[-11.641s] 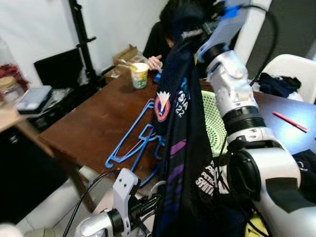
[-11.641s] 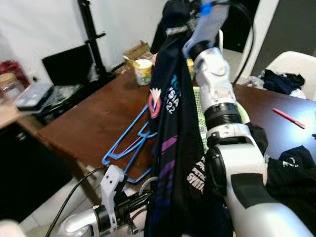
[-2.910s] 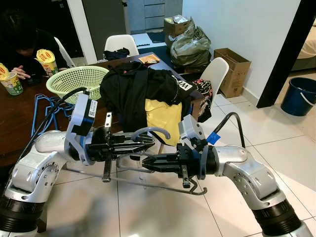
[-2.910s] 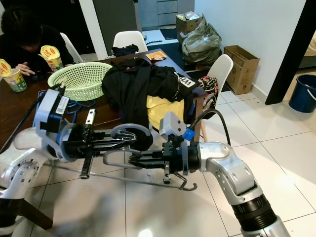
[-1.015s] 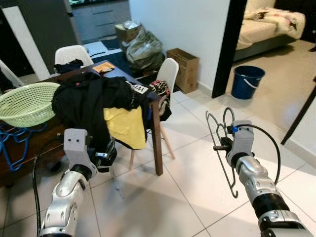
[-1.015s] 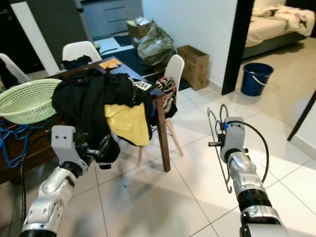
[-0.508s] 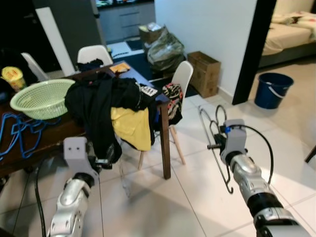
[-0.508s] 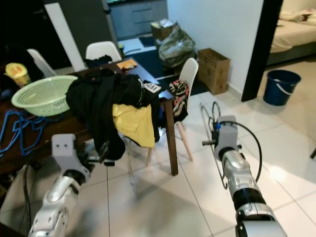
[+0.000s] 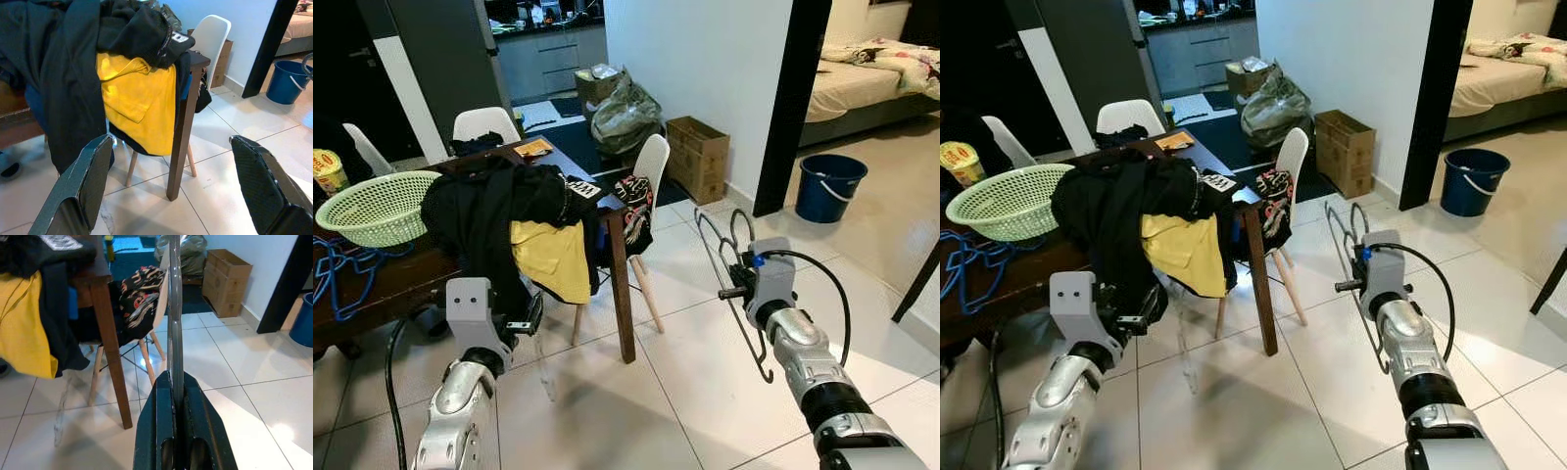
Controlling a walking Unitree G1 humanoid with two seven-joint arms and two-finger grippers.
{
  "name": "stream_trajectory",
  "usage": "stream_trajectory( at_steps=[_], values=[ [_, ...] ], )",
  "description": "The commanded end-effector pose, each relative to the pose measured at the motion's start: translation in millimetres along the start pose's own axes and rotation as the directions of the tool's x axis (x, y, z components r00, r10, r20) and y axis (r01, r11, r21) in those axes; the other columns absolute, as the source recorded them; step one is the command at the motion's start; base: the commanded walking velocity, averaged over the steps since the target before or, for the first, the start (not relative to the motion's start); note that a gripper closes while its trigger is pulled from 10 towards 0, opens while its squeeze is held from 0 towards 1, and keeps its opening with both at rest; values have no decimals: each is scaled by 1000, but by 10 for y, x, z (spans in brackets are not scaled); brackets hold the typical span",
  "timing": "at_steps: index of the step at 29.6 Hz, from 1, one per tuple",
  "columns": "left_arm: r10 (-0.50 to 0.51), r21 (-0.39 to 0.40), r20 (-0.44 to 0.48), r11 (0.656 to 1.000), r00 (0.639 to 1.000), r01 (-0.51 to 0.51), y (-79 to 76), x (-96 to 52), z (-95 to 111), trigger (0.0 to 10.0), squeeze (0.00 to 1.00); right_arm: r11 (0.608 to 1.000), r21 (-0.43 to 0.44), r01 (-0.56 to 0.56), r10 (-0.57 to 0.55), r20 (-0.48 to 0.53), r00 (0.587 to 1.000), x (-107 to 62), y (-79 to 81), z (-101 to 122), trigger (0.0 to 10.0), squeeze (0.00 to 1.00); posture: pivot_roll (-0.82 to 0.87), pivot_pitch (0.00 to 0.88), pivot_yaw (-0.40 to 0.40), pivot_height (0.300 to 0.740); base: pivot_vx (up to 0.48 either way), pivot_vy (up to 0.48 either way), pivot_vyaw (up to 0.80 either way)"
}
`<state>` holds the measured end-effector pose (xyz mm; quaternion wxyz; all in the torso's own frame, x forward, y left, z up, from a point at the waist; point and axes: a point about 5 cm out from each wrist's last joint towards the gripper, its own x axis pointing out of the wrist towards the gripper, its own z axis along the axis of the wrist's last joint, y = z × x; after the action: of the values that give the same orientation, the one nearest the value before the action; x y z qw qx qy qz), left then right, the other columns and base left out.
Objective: Hang hanger
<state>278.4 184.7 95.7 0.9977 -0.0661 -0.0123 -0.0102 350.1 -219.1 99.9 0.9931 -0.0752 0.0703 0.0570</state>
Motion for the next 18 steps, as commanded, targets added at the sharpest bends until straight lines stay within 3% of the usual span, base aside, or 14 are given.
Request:
stream_trajectory(
  at_steps=[1, 3, 11, 18],
  values=[
    [-1, 2, 2, 1000, 1000, 1, -1, -6, -5, 10000, 0, 1000, -4, -17, 17, 3, 1000, 17, 48, 1, 10000, 0, 15, 0, 64, 740, 0, -480, 0],
    [13, -4, 4, 1000, 1000, -13, 6, 1, -6, 10000, 0, 1000, -4, -18, 18, 2, 1000, 16, 46, -3, 10000, 0, 15, 0, 65, 740, 0, -480, 0],
    [49, 21, 16, 999, 999, -49, 45, 38, 17, 10000, 0, 998, -42, -51, 52, 16, 999, 14, 69, 10, 10000, 0, 12, 0, 62, 740, 0, 0, 0],
    [37, 29, 12, 999, 999, -38, 26, 54, 21, 10000, 0, 992, -80, -94, 96, 32, 995, 0, 113, 11, 10000, 0, 9, 0, 62, 740, 0, 0, 800]
  ],
)
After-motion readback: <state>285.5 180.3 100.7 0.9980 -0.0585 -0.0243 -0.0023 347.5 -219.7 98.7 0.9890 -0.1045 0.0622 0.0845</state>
